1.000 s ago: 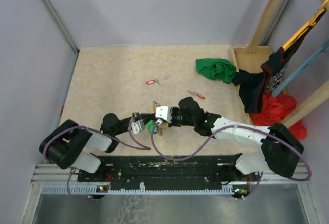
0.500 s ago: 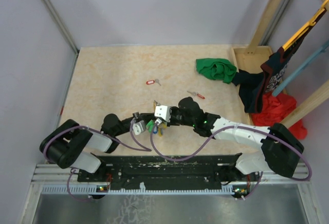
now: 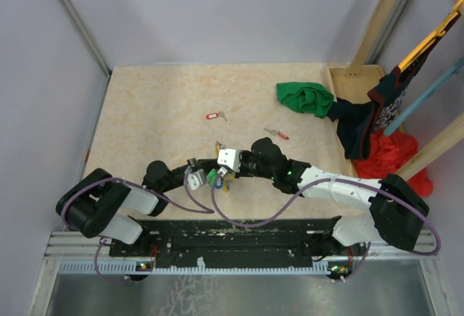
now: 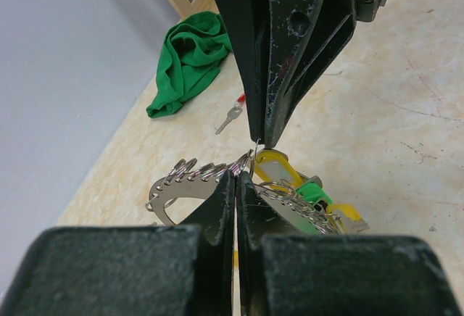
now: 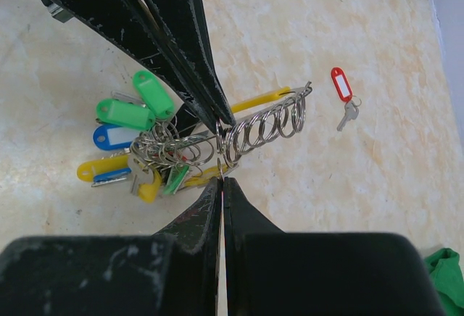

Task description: Put the keys on the keyring

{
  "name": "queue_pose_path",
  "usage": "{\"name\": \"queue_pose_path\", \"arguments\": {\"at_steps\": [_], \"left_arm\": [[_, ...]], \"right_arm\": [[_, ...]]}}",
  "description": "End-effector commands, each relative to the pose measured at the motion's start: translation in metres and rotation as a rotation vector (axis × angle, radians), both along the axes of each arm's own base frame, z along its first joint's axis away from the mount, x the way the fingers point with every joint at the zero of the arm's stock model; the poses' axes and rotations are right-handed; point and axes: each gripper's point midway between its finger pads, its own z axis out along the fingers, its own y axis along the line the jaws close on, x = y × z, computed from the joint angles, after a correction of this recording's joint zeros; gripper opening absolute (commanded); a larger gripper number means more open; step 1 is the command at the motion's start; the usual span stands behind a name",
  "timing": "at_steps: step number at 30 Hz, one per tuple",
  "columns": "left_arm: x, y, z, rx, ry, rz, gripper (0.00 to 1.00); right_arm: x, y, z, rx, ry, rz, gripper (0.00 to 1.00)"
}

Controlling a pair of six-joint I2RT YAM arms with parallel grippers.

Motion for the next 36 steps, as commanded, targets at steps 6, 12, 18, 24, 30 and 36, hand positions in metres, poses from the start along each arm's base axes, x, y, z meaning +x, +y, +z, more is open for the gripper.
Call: {"name": "queue_pose_path", "arguments": {"at_steps": [6, 12, 18, 24, 30, 36], "left_arm": [[-0.001, -0.001, 0.009, -0.022, -0.029, -0.005, 0.00], [-0.001, -0.002, 0.008, -0.020, -0.022, -0.007, 0.00], [-0.002, -0.002, 0.008, -0.021, -0.017, -0.013, 0.00], [-0.002, -0.003, 0.008, -0.022, -0.012, -0.016, 0.00], [-0.002, -0.004, 0.009, -0.024, -0.010, -0.017, 0.00], [-0.001, -0.003, 0.010, -0.033, -0.004, -0.008, 0.00]], "right_arm": [[0.001, 0.009, 0.028, 0.070, -0.052, -0.002, 0.00], [0.000, 0.012, 0.027, 0.069, -0.048, 0.008, 0.00], [0.000, 0.013, 0.029, 0.077, -0.055, 0.003, 0.00], [0.002, 0.014, 0.030, 0.080, -0.055, -0.006, 0.00], [0.002, 0.017, 0.026, 0.074, -0.046, -0.001, 0.00], [0.000, 0.019, 0.024, 0.069, -0.044, 0.006, 0.00]]}}
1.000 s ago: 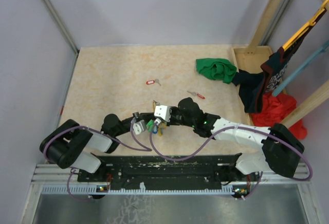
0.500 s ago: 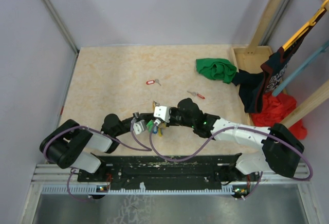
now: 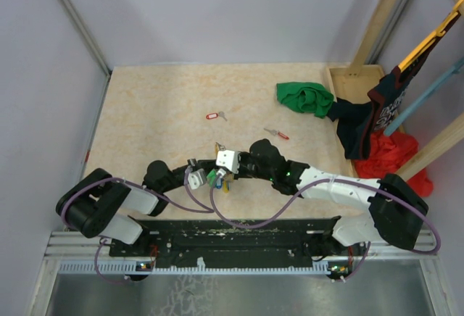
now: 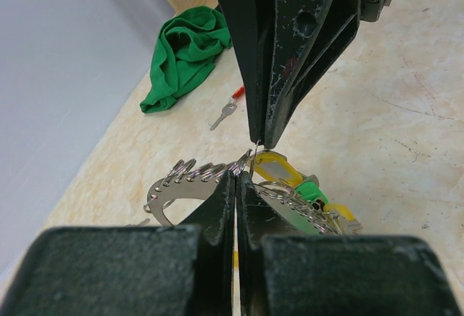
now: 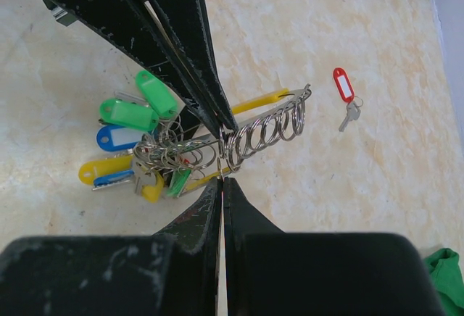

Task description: Put the keys on the keyring

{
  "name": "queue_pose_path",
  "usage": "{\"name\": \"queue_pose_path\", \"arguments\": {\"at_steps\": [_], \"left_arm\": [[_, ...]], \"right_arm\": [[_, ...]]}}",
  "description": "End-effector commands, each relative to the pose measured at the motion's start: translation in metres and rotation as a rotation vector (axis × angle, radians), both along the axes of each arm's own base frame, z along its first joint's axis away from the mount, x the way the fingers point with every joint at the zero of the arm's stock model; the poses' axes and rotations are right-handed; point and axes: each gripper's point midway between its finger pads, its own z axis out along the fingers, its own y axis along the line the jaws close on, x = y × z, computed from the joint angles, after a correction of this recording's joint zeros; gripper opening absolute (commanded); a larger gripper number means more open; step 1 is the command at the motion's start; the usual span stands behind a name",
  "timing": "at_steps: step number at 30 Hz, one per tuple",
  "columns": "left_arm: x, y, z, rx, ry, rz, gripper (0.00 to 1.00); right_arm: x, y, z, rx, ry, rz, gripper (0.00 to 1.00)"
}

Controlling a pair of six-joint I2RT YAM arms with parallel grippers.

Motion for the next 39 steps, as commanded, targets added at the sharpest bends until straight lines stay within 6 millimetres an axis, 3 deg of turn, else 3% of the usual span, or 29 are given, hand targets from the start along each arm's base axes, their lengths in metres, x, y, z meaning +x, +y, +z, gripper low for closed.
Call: {"name": "queue_pose_path", "arguments": {"at_steps": [1, 39], "left_arm": [[-0.0004, -0.0032, 0.0140, -0.038, -0.027, -0.009, 0.00], [0.0006, -0.0024, 0.0192, -0.068, 0.006, 0.003, 0.00]], "right_arm": [[0.0027, 0.0173, 0.0249, 0.077, -0.039, 0.010, 0.00], [0.0056, 0.0162, 0.0204, 0.066, -0.037, -0.037, 0.00]]}}
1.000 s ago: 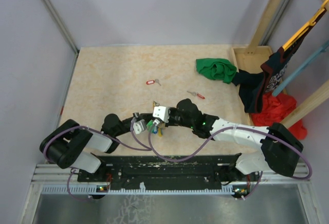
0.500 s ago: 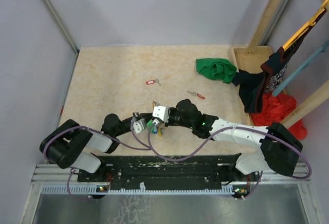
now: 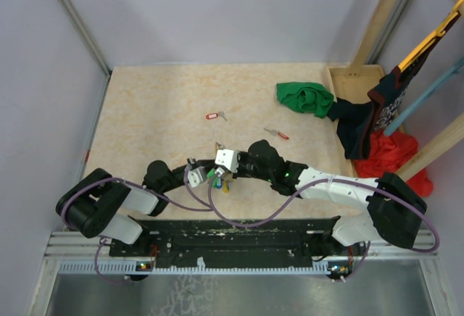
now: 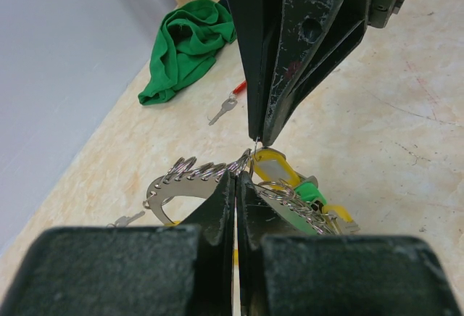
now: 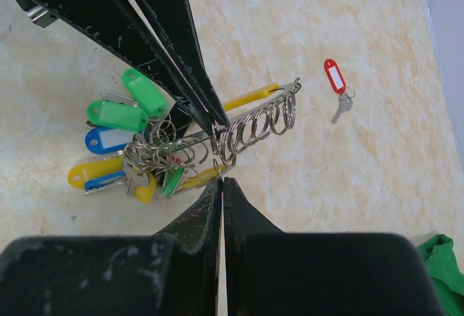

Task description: Put the keys on the keyring

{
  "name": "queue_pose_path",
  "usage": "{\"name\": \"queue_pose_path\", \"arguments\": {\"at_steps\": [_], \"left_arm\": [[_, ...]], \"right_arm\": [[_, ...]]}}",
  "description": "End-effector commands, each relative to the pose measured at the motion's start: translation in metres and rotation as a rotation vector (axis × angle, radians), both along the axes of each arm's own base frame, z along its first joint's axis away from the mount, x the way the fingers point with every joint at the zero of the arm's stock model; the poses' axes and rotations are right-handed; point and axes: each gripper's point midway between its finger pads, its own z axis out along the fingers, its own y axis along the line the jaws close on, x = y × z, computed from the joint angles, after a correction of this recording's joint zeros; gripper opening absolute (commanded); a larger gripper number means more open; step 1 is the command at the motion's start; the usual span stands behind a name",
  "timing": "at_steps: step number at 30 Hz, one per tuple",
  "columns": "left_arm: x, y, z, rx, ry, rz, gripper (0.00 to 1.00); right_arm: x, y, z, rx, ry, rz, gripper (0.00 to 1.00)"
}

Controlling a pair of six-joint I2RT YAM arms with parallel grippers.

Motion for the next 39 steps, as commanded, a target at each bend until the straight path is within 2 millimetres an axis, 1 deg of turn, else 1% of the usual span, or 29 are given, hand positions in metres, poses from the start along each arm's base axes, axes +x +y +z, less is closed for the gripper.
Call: {"name": "queue_pose_path", "arguments": {"at_steps": [1, 8, 21, 39], "left_arm": [[-0.002, -0.004, 0.021, -0.053, -0.043, -0.019, 0.00], [-0.004, -0.005, 0.023, -0.063, -0.041, -0.026, 0.00], [-0.003, -0.005, 0.023, -0.065, -0.031, -0.024, 0.00], [-0.002, -0.005, 0.024, -0.078, -0.007, -0.023, 0.00]], "right_arm": [[0.001, 0.017, 0.022, 0.069, -0.029, 0.009, 0.00], [0.001, 0.020, 0.024, 0.077, -0.032, 0.010, 0.00], [0.005, 0.018, 0.024, 0.080, -0.039, -0.027, 0.00], [-0.001, 0.027, 0.032, 0.142, -0.017, -0.006, 0.00]]}}
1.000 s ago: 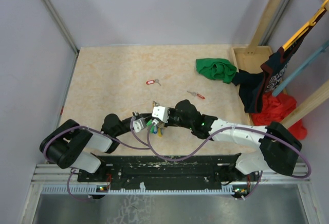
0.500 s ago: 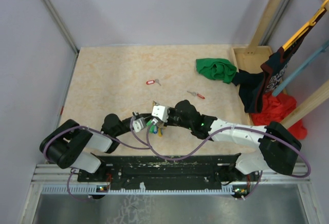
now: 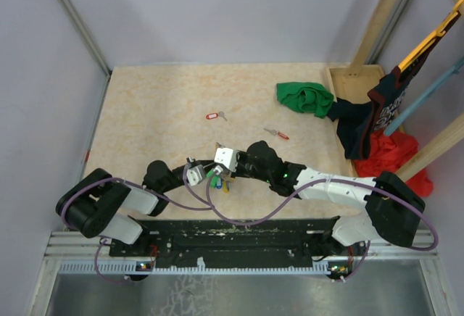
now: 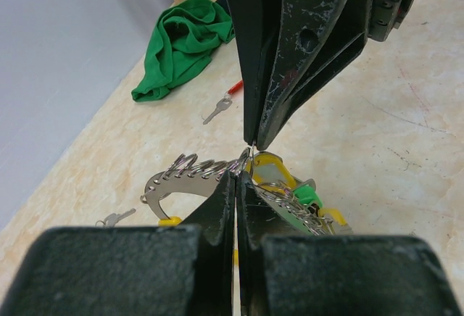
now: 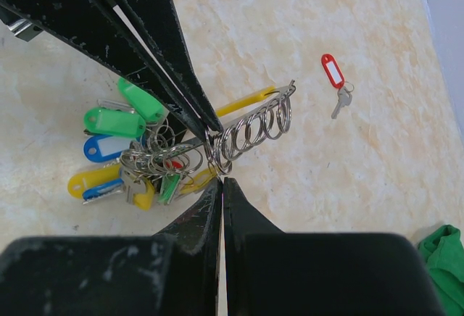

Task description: Put the keys on the keyring

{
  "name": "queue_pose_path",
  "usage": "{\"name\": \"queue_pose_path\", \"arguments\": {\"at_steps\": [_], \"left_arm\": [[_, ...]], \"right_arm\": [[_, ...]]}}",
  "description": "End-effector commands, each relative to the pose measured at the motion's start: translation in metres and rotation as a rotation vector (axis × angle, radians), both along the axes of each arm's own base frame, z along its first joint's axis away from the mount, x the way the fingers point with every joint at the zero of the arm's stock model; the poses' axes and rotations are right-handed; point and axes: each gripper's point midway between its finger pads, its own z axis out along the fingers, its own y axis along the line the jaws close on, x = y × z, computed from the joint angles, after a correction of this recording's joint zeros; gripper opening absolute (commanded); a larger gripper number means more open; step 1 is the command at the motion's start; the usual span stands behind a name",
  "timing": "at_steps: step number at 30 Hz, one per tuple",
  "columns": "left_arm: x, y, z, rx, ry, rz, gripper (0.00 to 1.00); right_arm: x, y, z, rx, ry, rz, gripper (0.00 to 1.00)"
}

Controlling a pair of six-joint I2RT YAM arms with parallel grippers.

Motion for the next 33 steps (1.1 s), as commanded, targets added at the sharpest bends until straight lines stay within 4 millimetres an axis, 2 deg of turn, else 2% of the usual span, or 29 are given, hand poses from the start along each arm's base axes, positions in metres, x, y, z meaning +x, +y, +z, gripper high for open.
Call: {"name": "queue_pose_path", "arguments": {"at_steps": [1, 12, 18, 20, 24, 29, 33], "left_arm": [[0.000, -0.005, 0.024, -0.060, -0.048, -0.017, 0.00], [0.005, -0.004, 0.028, -0.094, 0.006, 0.011, 0.00], [0.009, -0.002, 0.029, -0.102, 0.014, 0.038, 0.00], [0.012, 0.000, 0.028, -0.105, 0.016, 0.058, 0.00], [0.019, 0.004, 0.028, -0.113, 0.022, 0.104, 0.00], [0.024, 0.011, 0.031, -0.131, 0.020, 0.154, 0.00], [0.028, 0.016, 0.034, -0.144, 0.018, 0.192, 0.00]], "right_arm": [[-0.003, 0.026, 0.034, 0.129, -0.029, 0.033, 0.00], [-0.007, 0.034, 0.039, 0.177, 0.003, 0.031, 0.00], [-0.004, 0.027, 0.040, 0.190, 0.006, -0.015, 0.00], [-0.005, 0.020, 0.038, 0.187, 0.039, -0.057, 0.00], [-0.009, -0.004, 0.020, 0.110, 0.160, -0.180, 0.00], [-0.030, -0.036, 0.002, 0.066, 0.359, -0.338, 0.00], [-0.043, -0.061, -0.008, 0.044, 0.525, -0.554, 0.00]]}}
